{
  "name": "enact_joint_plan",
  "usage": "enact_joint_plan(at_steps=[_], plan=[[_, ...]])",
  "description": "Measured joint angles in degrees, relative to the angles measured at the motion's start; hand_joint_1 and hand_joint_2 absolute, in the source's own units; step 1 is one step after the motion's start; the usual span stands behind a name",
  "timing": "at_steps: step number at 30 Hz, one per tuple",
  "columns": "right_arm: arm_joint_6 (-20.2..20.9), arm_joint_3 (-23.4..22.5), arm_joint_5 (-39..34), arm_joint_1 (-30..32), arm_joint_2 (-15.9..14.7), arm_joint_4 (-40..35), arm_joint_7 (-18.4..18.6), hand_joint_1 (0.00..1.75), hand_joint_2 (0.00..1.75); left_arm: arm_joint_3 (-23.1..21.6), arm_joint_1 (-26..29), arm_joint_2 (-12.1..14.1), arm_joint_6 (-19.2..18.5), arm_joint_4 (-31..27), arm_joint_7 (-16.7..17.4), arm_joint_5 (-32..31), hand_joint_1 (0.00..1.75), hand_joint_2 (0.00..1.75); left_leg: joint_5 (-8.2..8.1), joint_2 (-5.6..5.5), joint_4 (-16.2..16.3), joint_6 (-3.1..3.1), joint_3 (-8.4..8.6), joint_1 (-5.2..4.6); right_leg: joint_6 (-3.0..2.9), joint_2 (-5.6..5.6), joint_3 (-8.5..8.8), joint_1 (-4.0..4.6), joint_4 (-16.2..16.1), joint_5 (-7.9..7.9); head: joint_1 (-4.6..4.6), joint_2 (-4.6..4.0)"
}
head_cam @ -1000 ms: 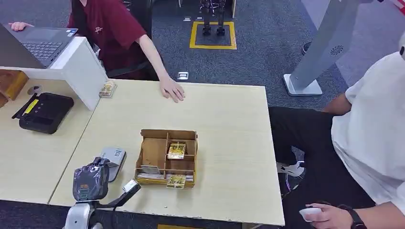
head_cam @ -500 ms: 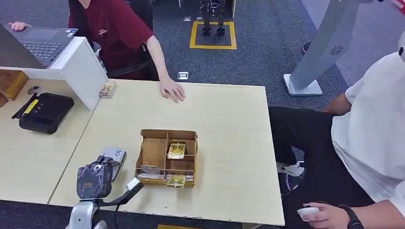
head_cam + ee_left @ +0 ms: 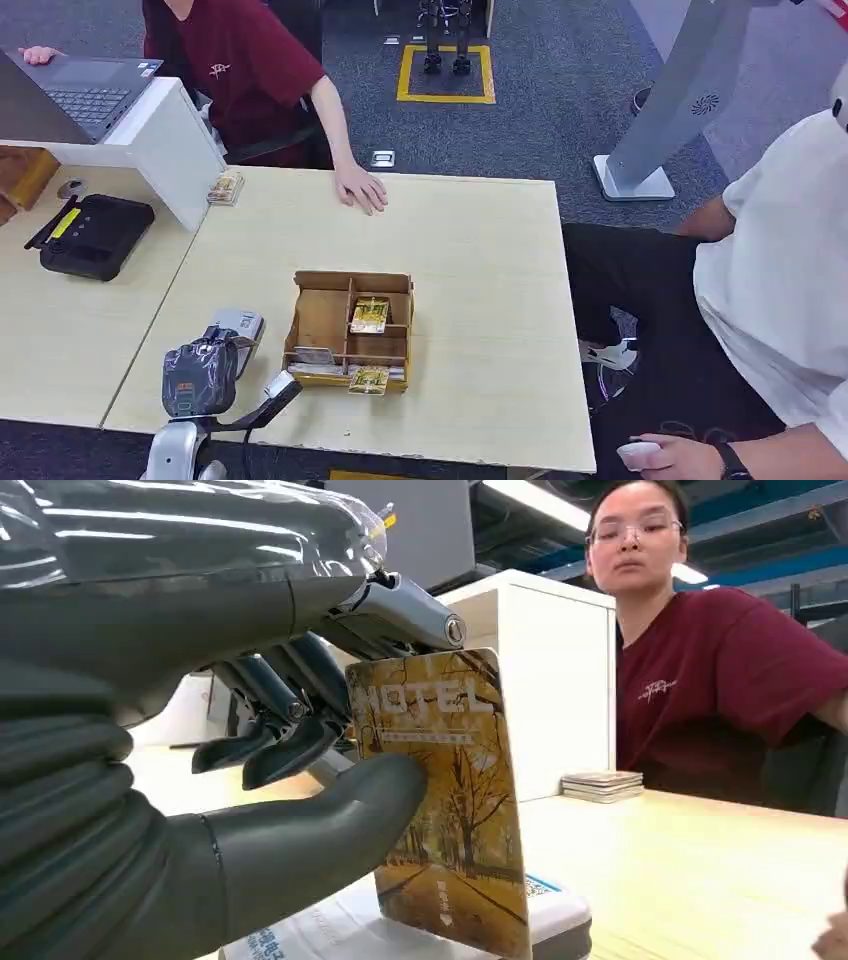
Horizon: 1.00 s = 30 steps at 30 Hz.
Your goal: Pass the card to the sensor for recognition and then transmit it.
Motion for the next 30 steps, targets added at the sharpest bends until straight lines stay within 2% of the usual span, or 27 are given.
enact_joint_plan(at_steps=[4, 9, 14, 28, 30], plan=[[0.0, 0.0, 0.09, 0.0, 0.0, 0.0, 0.0, 0.0, 1.75, 0.0, -0.13, 0.04, 0.0, 0.26, 1.31, -1.62, 1.75, 1.75, 0.0, 0.0, 0.0, 0.0, 0.0, 0.0, 0.0, 0.0, 0.0, 0.0, 0.0, 0.0, 0.0, 0.0], [0.0, 0.0, 0.15, -0.03, 0.0, 0.0, -0.2, 0.0, 1.75, -0.87, -1.17, 0.98, 0.0, 2.27, 5.39, -2.27, 1.75, 1.75, 0.0, -0.01, -0.01, 0.0, 0.04, 0.0, 0.0, -0.02, 0.06, 0.0, 0.0, 0.0, 0.0, 0.0], [0.04, 0.2, -0.24, -0.04, 0.0, 0.0, -0.17, 0.0, 1.75, -1.96, -2.17, 2.1, 0.0, 5.31, 6.6, -2.34, 1.75, 1.75, 0.0, -0.01, -0.04, 0.0, 0.22, 0.0, -0.01, -0.02, 0.24, 0.0, 0.0, -0.01, 0.0, 0.0], [0.02, 0.26, 0.24, -0.09, 0.0, 0.0, -0.33, 0.0, 1.75, -3.15, -5.43, 3.43, 0.0, 12.7, 5.44, -1.14, 1.75, 1.75, 0.08, -0.36, -0.25, -0.12, 1.0, -0.14, -0.05, -0.37, 1.09, -0.08, 0.0, -0.13, 0.0, 0.0], [0.02, 0.28, 0.24, -0.1, 0.0, 0.0, -0.33, 0.0, 1.75, -4.11, -5.72, 3.91, 0.0, 13.88, 6.95, 1.54, 1.75, 1.75, 0.11, -0.39, -0.29, -0.17, 1.11, -0.15, -0.06, -0.39, 1.15, -0.09, 0.0, -0.12, 0.0, 0.0]])
